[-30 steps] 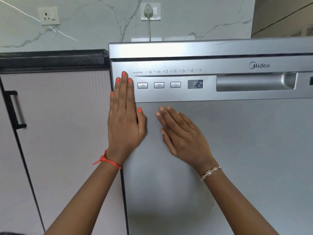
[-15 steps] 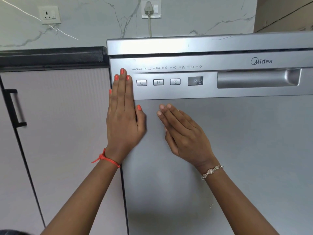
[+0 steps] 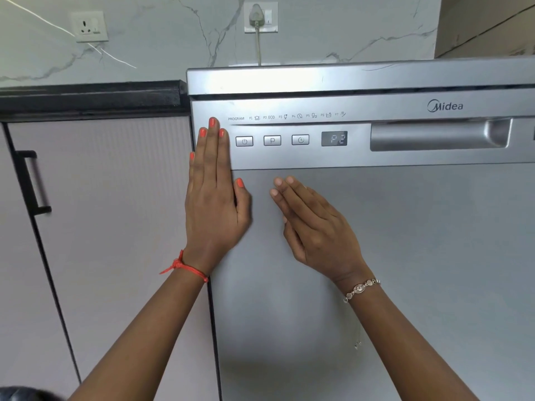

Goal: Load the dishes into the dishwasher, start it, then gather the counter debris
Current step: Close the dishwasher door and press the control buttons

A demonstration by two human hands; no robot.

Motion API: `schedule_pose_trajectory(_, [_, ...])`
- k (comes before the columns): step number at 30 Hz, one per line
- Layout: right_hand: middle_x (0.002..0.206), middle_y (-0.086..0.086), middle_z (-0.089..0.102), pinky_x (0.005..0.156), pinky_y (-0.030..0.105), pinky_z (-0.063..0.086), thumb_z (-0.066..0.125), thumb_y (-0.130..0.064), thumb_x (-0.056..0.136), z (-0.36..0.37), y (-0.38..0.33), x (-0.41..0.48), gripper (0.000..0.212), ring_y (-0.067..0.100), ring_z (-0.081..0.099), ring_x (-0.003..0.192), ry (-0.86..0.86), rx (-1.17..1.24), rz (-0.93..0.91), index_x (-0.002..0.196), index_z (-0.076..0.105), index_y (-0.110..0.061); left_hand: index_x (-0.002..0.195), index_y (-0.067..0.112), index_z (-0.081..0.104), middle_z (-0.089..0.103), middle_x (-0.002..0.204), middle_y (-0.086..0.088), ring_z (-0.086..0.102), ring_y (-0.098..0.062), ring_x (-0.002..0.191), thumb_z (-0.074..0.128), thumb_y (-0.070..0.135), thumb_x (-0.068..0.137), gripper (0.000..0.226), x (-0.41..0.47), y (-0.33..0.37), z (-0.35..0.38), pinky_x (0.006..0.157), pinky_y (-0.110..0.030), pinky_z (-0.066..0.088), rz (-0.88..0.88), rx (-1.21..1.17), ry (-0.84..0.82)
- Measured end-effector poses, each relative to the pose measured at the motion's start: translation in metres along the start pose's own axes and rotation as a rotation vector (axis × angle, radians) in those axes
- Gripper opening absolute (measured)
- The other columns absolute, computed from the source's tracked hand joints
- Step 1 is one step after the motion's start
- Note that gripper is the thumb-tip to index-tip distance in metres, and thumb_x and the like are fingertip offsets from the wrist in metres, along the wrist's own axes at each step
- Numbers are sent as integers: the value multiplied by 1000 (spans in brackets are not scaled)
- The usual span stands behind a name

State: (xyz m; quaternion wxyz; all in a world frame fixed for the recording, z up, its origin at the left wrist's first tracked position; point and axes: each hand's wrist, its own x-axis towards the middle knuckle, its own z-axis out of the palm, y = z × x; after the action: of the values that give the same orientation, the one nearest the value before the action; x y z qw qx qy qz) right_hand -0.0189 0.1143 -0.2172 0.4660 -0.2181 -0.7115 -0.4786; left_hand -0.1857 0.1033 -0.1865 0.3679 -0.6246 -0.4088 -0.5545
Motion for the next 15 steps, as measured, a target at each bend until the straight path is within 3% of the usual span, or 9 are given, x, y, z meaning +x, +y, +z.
schedule_pose_trajectory(15, [121,15,62,98,35,42,48,-4,82,1,-1,1,37,24,50,118,62,57,17,115,63,4,145,1,16,14,155,-14,7,-21,144,39,14,87,64,1,8,-14,118,-37,4,-48,106,-133])
